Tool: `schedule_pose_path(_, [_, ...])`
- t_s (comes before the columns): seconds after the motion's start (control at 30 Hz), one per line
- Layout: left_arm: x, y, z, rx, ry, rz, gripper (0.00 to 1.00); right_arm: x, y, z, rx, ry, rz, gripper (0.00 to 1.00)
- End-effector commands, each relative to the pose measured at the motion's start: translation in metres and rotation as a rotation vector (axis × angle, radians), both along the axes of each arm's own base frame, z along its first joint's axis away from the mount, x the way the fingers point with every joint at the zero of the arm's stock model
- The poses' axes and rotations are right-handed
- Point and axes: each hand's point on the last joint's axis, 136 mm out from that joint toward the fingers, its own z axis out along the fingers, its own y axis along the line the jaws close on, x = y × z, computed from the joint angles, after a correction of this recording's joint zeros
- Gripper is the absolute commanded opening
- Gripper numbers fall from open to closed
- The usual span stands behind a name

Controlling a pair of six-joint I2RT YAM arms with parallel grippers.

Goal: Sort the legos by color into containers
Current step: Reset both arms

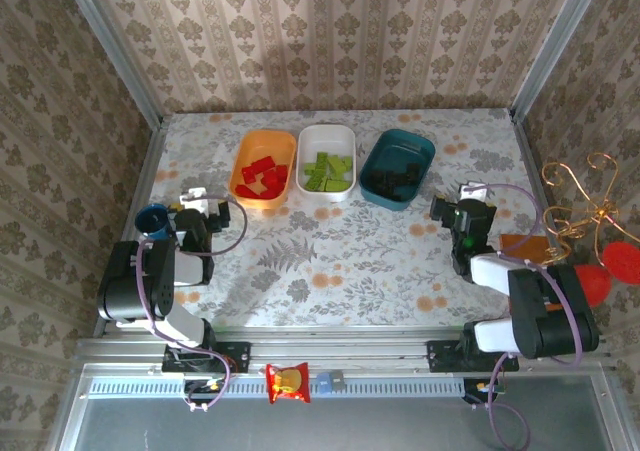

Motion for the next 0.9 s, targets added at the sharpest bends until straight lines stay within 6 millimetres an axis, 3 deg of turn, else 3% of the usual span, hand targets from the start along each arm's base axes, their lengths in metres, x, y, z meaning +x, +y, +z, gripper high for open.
schedule_pose_path(0.0, [0.009,-0.006,0.008,-0.015,-0.014,-0.02,1.0,0.022,0.004,0.016,-0.012,-0.092,0.036,1.0])
schedule_pose_path(0.2, [0.015,-0.027,0.005,0.037,0.022,-0.099,1.0,0.035,0.01,0.007,-0.007,-0.004,0.073,1.0])
schedule_pose_path(0.87, [0.019,-0.022,0.002,-0.009,0.048,-0.114,1.0,0.035,0.01,0.008,-0.007,-0.007,0.074,1.0])
